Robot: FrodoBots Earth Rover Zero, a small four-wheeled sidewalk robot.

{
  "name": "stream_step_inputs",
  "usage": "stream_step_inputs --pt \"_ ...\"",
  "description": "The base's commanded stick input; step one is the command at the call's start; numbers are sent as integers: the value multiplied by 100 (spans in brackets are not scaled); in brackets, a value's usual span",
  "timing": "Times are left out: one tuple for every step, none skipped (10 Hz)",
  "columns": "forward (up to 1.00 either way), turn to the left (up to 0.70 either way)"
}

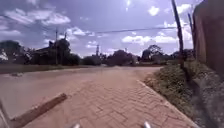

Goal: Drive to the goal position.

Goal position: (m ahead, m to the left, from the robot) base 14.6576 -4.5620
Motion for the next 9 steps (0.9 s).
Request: stream_step_inputs --pt "50 -39" --pt "50 -50" --pt "50 -50" --pt "50 -35" --pt "50 -8" --pt "50 0" --pt "50 0" --pt "50 0" --pt "50 0"
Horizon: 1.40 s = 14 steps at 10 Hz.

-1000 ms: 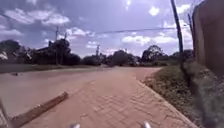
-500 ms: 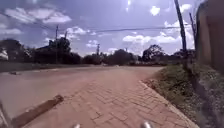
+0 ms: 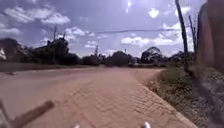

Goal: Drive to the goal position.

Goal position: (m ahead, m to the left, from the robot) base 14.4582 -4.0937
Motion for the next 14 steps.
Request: stream_step_inputs --pt "50 0" --pt "50 0" --pt "50 0" --pt "50 0" --pt "50 0" --pt "50 0" --pt "50 0" --pt "50 0" --pt "50 0" --pt "50 0" --pt "50 0" --pt "50 0" --pt "50 0" --pt "50 0"
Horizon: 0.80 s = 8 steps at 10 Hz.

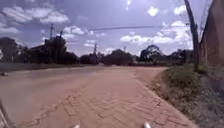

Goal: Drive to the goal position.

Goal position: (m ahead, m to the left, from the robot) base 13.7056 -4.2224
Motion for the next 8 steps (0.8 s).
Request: stream_step_inputs --pt "50 0" --pt "50 0" --pt "50 0" --pt "50 0" --pt "50 0" --pt "50 -4" --pt "50 -28" --pt "50 -50"
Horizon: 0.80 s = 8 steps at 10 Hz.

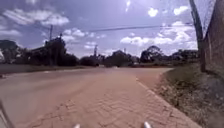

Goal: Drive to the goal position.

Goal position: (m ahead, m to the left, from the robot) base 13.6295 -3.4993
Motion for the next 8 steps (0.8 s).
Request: stream_step_inputs --pt "50 -50" --pt "50 -46" --pt "50 -21" --pt "50 0" --pt "50 0" --pt "50 0" --pt "50 0" --pt "50 0"
